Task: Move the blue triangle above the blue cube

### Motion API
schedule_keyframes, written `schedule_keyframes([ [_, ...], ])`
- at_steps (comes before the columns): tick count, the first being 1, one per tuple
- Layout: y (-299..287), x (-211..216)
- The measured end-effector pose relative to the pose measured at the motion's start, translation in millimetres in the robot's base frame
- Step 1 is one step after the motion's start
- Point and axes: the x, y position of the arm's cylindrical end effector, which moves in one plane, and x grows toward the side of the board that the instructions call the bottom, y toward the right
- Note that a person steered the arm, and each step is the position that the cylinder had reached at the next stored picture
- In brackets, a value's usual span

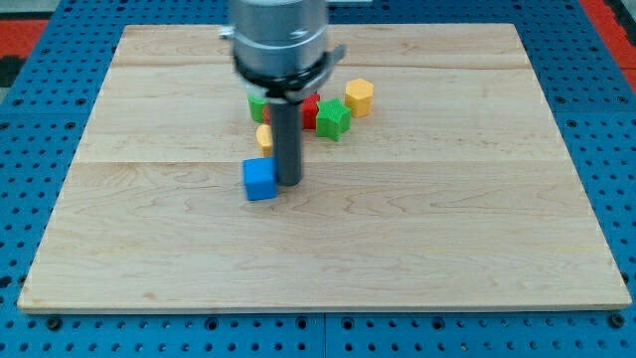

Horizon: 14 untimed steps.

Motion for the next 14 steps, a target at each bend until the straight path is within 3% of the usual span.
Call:
schedule_keyframes([
  [1, -45.8, 3.9],
  [3, 93.6, -23.4],
  [4, 176.2, -68.3],
  [5, 197.2, -124.1],
  [6, 178.2, -169.1],
  [7, 108.7, -186.4],
  [10, 28.7, -124.9],
  [11, -9.8, -151.3],
  [13, 76.6, -164.7],
  [14, 67.9, -187.1],
])
